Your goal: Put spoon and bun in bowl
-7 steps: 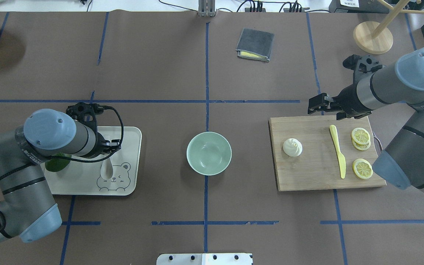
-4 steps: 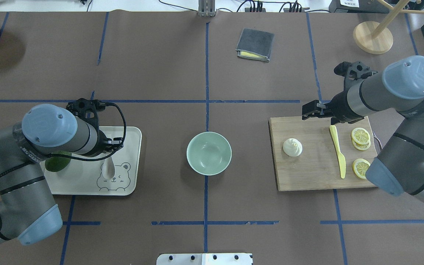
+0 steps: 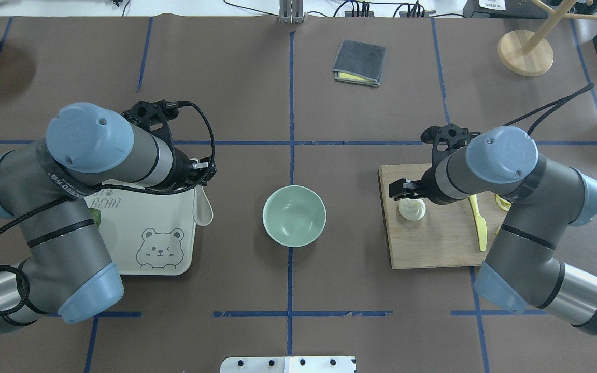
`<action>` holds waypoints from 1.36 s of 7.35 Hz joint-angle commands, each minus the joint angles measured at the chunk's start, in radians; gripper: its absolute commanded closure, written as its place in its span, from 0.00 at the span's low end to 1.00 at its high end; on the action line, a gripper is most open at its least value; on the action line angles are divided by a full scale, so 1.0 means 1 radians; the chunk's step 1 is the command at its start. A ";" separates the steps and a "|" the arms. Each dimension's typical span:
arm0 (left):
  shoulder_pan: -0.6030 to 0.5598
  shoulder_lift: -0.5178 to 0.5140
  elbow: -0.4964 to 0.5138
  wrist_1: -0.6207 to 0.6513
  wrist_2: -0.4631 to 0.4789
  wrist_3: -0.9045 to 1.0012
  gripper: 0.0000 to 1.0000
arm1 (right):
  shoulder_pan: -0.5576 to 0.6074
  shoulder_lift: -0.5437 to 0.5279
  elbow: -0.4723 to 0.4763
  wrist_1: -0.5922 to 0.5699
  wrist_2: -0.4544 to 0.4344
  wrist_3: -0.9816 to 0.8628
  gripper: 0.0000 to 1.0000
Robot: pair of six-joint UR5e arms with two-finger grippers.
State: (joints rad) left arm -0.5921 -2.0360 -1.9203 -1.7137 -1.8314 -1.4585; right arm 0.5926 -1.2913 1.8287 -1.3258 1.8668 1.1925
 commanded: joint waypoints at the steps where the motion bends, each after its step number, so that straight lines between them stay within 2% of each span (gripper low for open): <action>1: -0.002 -0.039 0.009 -0.003 -0.003 -0.034 1.00 | -0.034 0.029 0.001 -0.082 -0.034 -0.001 0.00; 5: -0.002 -0.039 0.014 -0.014 -0.003 -0.034 1.00 | -0.036 0.009 0.000 -0.085 -0.028 -0.002 0.02; 6: -0.002 -0.042 0.015 -0.014 -0.003 -0.034 1.00 | -0.034 0.009 0.000 -0.085 -0.026 -0.001 0.27; 7: 0.000 -0.059 0.029 -0.014 -0.003 -0.052 1.00 | -0.034 0.003 0.001 -0.085 -0.023 -0.002 0.58; 8: 0.002 -0.090 0.064 -0.014 -0.003 -0.066 1.00 | -0.034 0.001 0.004 -0.085 -0.023 -0.002 0.81; 9: 0.003 -0.113 0.084 -0.014 -0.003 -0.069 1.00 | -0.034 -0.003 0.006 -0.085 -0.024 -0.002 0.96; 10: 0.005 -0.136 0.107 -0.018 -0.002 -0.101 1.00 | -0.031 -0.002 0.012 -0.085 -0.023 -0.002 0.98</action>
State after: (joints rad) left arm -0.5894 -2.1431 -1.8416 -1.7284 -1.8343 -1.5324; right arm 0.5594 -1.2924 1.8350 -1.4114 1.8430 1.1904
